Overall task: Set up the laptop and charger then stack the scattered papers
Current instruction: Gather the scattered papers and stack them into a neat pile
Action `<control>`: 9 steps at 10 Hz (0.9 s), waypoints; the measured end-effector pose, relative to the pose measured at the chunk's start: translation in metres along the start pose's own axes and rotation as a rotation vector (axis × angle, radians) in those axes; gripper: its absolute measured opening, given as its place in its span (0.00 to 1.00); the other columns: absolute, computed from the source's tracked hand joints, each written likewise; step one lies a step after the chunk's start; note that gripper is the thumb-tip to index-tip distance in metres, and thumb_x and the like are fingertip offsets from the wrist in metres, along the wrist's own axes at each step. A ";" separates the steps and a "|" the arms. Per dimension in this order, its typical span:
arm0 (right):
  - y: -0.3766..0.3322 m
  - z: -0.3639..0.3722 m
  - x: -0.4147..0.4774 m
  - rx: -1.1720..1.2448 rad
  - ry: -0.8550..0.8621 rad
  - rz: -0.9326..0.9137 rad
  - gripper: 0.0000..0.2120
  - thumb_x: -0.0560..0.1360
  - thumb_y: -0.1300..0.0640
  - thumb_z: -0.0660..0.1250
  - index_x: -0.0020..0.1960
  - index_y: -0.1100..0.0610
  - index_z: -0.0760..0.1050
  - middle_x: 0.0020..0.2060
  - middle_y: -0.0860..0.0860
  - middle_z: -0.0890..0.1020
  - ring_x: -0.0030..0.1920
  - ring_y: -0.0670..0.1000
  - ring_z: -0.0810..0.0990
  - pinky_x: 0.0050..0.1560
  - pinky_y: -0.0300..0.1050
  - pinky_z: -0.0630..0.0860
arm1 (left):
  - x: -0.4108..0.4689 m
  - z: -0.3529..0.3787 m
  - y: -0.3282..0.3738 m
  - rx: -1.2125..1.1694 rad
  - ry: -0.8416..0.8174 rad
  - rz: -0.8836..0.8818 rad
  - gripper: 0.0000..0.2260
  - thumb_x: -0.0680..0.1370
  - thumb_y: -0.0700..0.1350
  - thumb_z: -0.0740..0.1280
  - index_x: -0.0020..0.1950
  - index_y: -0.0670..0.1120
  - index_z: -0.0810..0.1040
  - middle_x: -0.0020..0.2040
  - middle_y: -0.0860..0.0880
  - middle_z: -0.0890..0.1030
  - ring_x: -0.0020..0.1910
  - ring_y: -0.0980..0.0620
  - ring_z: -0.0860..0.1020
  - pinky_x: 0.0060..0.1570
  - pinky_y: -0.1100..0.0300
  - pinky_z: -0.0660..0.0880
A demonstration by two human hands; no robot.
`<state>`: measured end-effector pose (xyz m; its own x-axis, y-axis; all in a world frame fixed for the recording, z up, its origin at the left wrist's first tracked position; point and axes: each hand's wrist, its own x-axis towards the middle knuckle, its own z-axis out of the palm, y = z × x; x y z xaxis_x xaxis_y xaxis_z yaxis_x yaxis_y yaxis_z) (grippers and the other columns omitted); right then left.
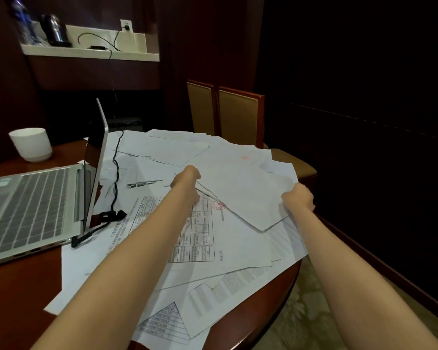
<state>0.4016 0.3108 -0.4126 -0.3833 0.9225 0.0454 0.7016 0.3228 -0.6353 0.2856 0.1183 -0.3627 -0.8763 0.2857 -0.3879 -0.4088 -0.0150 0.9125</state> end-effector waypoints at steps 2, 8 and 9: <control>0.003 -0.006 0.000 -0.002 -0.018 0.003 0.15 0.74 0.60 0.65 0.60 0.60 0.72 0.58 0.59 0.76 0.64 0.60 0.69 0.64 0.55 0.62 | 0.013 0.012 -0.015 0.165 -0.091 -0.050 0.08 0.76 0.39 0.63 0.53 0.40 0.68 0.40 0.43 0.74 0.31 0.50 0.77 0.36 0.61 0.77; -0.033 -0.004 -0.018 0.064 -0.139 -0.108 0.11 0.73 0.60 0.61 0.33 0.56 0.65 0.34 0.52 0.70 0.45 0.57 0.70 0.47 0.46 0.63 | 0.019 -0.054 -0.013 0.194 0.009 0.030 0.12 0.71 0.36 0.55 0.35 0.48 0.53 0.31 0.49 0.60 0.28 0.49 0.62 0.31 0.61 0.56; -0.049 0.006 -0.029 0.119 -0.273 -0.119 0.09 0.76 0.60 0.60 0.38 0.59 0.65 0.38 0.54 0.71 0.41 0.55 0.70 0.39 0.43 0.66 | 0.015 -0.073 -0.013 0.242 -0.123 -0.057 0.07 0.70 0.40 0.60 0.38 0.46 0.62 0.34 0.46 0.68 0.30 0.47 0.69 0.25 0.62 0.65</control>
<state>0.3743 0.2673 -0.3878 -0.6169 0.7836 -0.0730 0.5728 0.3834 -0.7245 0.2591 0.0530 -0.3895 -0.8099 0.3941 -0.4344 -0.3707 0.2299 0.8998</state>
